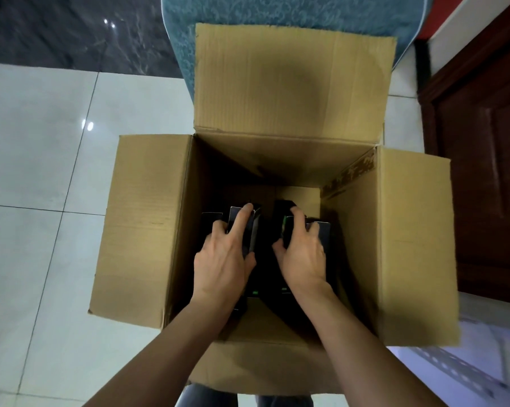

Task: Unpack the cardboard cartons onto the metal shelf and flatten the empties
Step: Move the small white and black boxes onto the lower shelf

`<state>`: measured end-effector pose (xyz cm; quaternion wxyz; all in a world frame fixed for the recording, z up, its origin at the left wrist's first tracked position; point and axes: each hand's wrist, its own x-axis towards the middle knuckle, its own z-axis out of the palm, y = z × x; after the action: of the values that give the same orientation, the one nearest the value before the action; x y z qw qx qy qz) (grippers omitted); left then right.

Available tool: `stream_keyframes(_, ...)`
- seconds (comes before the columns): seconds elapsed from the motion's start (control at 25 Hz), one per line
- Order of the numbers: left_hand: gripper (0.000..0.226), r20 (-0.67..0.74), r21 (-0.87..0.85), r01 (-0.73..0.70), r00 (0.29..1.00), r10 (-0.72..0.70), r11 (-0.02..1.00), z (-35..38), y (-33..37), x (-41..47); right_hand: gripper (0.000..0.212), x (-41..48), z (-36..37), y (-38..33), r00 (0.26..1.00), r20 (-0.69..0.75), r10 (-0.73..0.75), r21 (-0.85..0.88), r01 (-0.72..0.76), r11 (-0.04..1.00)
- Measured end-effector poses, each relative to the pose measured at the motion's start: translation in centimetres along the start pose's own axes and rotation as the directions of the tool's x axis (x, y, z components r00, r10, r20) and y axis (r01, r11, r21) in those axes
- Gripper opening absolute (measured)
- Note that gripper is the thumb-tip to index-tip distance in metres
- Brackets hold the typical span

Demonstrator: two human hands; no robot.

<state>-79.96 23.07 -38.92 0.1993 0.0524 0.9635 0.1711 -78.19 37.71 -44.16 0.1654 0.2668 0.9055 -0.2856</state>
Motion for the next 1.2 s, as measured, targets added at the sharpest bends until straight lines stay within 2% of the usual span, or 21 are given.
stream_keyframes(0.24, 0.090, -0.054, -0.025, -0.031, 0.998, 0.030, 0.999, -3.7, 2.0, -2.2, 0.077, -3.2, -5.5, -1.2, 0.994, -0.100, -0.051, 0.059, 0.057, 0.997)
stream_keyframes(0.48, 0.093, -0.098, -0.026, -0.071, 0.993, 0.068, 0.997, -7.8, 3.8, -4.5, 0.075, -6.5, -10.9, -2.1, 0.982, -0.188, -0.020, 0.207, 0.060, 0.977)
stream_keyframes(0.72, 0.095, -0.155, 0.003, -0.116, 0.981, 0.115, 0.993, -12.5, 6.3, -6.1, 0.080, -9.8, -15.6, -3.5, 0.955, -0.296, -0.030, 0.239, 0.104, 0.965)
stream_keyframes(1.0, 0.094, -0.153, -0.028, -0.256, 0.956, 0.249, 0.966, -17.1, 8.8, -6.8, 0.078, -13.5, -19.7, -5.1, 0.930, -0.354, 0.097, 0.265, 0.000, 0.964)
stream_keyframes(1.2, 0.083, -0.159, -0.046, -0.373, 0.918, 0.362, 0.927, -19.9, 10.3, -7.6, 0.076, -16.4, -21.9, -5.9, 0.871, -0.444, 0.210, 0.328, -0.061, 0.943)
